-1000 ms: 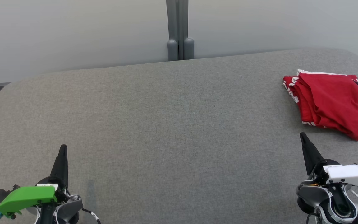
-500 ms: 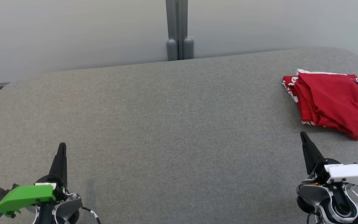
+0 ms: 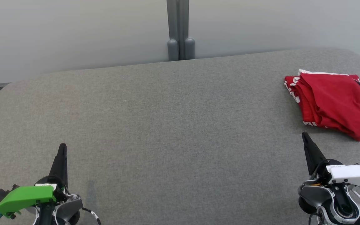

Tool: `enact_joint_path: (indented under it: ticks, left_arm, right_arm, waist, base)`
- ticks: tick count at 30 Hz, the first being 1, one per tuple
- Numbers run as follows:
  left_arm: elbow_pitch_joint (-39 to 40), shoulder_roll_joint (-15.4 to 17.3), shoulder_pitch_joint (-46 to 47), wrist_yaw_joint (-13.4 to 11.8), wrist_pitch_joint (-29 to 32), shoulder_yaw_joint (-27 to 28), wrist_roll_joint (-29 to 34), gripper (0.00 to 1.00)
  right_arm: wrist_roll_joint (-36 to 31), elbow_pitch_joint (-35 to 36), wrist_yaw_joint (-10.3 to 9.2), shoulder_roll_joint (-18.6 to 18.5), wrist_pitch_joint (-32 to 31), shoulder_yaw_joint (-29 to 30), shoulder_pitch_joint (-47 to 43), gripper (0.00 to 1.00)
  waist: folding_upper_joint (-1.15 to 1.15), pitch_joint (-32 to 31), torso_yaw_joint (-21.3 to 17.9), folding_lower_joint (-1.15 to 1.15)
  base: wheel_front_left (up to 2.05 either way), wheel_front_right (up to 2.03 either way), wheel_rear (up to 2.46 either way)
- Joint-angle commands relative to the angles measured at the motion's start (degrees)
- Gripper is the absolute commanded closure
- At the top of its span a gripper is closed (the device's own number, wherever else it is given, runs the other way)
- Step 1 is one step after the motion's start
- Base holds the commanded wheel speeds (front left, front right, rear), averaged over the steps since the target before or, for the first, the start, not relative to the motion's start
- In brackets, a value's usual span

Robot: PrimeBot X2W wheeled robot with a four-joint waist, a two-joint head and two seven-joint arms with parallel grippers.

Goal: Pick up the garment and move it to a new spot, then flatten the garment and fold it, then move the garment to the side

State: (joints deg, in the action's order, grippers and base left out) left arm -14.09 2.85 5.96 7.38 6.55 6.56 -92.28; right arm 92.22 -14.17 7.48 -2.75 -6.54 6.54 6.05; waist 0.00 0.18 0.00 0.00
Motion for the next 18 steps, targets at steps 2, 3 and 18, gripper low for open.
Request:
enact_joint_path:
  ticks: [2, 3, 18]
  left_arm:
    - [0.1, 0.0, 0.6, 0.3, 0.2, 0.1, -0.2, 1.00]
    - [0.1, 0.0, 0.6, 0.3, 0.2, 0.1, -0.2, 1.00]
    - [0.1, 0.0, 0.6, 0.3, 0.2, 0.1, -0.2, 1.00]
  right_arm:
    - [0.4, 0.3, 0.02, -0.2, -0.1, 0.1, 0.3, 1.00]
    - [0.4, 0.3, 0.02, -0.2, -0.1, 0.1, 0.3, 1.00]
    - [0.4, 0.3, 0.02, -0.2, -0.1, 0.1, 0.3, 1.00]
  waist:
    - [0.00, 0.0, 0.0, 0.00]
    - [0.00, 0.0, 0.0, 0.00]
    - [0.00, 0.0, 0.0, 0.00]
  base:
    - [0.00, 0.00, 0.00]
    - [0.00, 0.00, 0.00]
    - [0.00, 0.00, 0.00]
